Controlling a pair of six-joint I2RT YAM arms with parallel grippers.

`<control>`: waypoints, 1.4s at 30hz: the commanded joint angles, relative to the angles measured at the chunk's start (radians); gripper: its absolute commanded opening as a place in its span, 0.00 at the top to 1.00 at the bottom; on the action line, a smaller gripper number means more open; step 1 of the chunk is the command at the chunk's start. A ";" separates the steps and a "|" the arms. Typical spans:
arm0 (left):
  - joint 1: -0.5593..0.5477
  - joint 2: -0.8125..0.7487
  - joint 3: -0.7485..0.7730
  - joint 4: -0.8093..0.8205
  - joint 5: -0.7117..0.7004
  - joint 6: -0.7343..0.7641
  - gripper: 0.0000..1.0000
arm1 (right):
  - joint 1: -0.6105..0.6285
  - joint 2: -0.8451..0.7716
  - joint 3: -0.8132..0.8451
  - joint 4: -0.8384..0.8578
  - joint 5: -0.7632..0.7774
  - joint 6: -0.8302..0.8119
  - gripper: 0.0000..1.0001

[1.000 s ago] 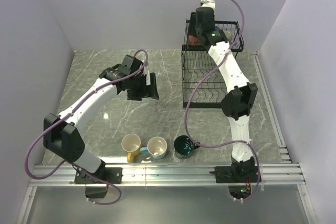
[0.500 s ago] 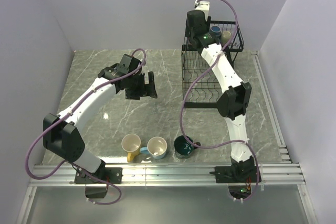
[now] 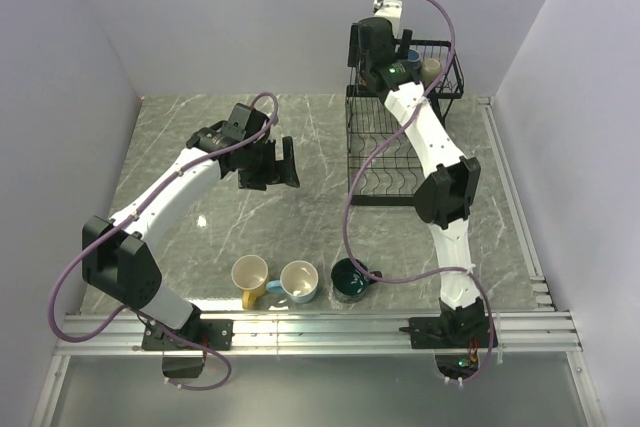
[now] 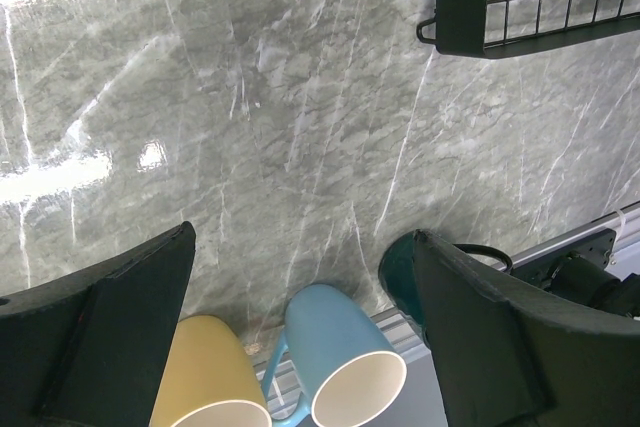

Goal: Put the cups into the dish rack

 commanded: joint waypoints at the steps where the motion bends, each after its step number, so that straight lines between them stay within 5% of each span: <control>1: 0.001 -0.034 0.003 0.014 0.002 0.005 0.05 | 0.016 -0.094 0.015 0.001 -0.042 -0.008 0.02; 9: 0.001 -0.046 -0.004 0.023 0.035 0.002 0.05 | 0.072 -0.310 -0.064 0.022 -0.061 -0.005 0.01; 15: 0.000 -0.119 -0.099 0.058 0.061 0.017 0.11 | 0.125 -0.626 -0.375 0.099 -0.130 0.044 0.01; 19: -0.016 -0.170 -0.188 0.060 0.110 0.048 0.40 | 0.167 -0.810 -0.588 0.039 -0.118 0.116 0.02; 21: -0.039 -0.194 -0.220 0.070 0.144 0.063 0.44 | 0.170 -0.867 -0.648 -0.042 -0.112 0.168 0.03; 27: -0.203 -0.244 -0.343 0.126 0.152 0.030 0.42 | 0.187 -1.148 -0.870 -0.221 -0.070 0.391 0.05; 37: -0.246 -0.345 -0.489 0.147 0.147 0.062 0.44 | 0.198 -1.510 -0.999 -0.488 -0.030 0.604 0.05; 42: -0.255 -0.343 -0.504 0.146 0.155 0.063 0.47 | 0.198 -1.559 -1.007 -0.568 -0.021 0.626 0.05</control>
